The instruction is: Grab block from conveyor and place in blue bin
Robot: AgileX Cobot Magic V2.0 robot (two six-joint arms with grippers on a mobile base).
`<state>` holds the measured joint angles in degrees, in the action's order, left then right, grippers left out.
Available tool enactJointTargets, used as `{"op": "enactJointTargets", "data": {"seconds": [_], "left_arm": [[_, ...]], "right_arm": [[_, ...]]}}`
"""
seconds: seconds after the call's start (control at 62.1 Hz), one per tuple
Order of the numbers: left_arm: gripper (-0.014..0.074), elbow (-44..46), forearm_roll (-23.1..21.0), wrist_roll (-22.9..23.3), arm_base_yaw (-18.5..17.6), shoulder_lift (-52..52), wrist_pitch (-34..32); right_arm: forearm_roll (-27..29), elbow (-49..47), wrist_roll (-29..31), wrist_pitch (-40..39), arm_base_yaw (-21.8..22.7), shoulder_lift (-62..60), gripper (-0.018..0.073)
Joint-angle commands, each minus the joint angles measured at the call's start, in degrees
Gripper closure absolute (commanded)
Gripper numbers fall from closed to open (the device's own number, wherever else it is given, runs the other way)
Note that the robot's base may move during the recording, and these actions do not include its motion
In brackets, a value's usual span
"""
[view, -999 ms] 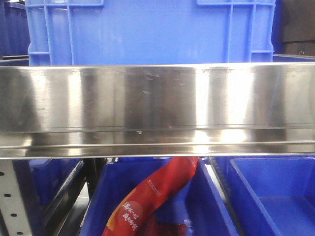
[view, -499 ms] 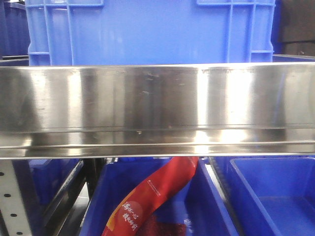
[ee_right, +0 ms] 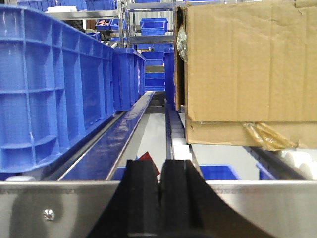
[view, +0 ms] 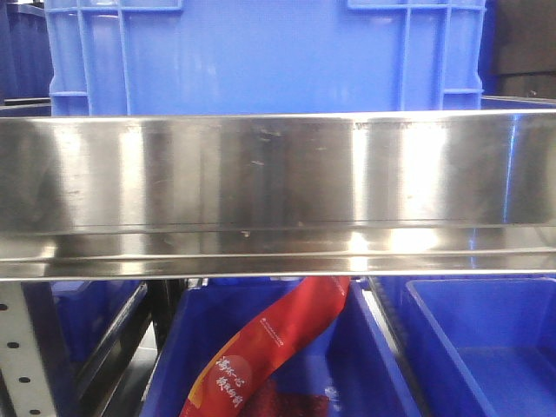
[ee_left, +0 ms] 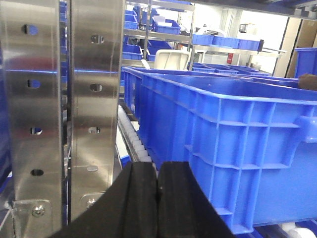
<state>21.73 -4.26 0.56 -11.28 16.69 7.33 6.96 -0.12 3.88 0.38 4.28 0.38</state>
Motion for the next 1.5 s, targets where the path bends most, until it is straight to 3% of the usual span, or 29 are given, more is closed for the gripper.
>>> {"op": "enactJointTargets", "data": {"seconds": [0.0, 1.128, 1.192, 1.289, 1.482], "left_arm": [[0.0707, 0.0, -0.3, 0.1, 0.3, -0.3, -0.9], [0.0707, 0.0, -0.2, 0.1, 0.3, -0.3, -0.9], [0.0707, -0.8, 1.7, 0.1, 0.3, -0.8, -0.7], [0.0707, -3.4, 10.0, 0.1, 0.4, -2.7, -2.0], [0.0707, -12.9, 9.4, 2.7, 5.2, -9.8, -7.3]], "right_arm": [[-3.8, 0.1, -3.9, -2.0, 0.2, -0.4, 0.0721], [-4.5, 0.1, -5.5, -1.4, 0.2, -0.4, 0.0721], [-4.5, 0.1, -5.5, -1.4, 0.2, -0.4, 0.0721], [-4.5, 0.1, -5.5, -1.4, 0.2, -0.4, 0.0721], [-4.5, 0.1, -5.5, -1.4, 0.2, -0.4, 0.0721]]}}
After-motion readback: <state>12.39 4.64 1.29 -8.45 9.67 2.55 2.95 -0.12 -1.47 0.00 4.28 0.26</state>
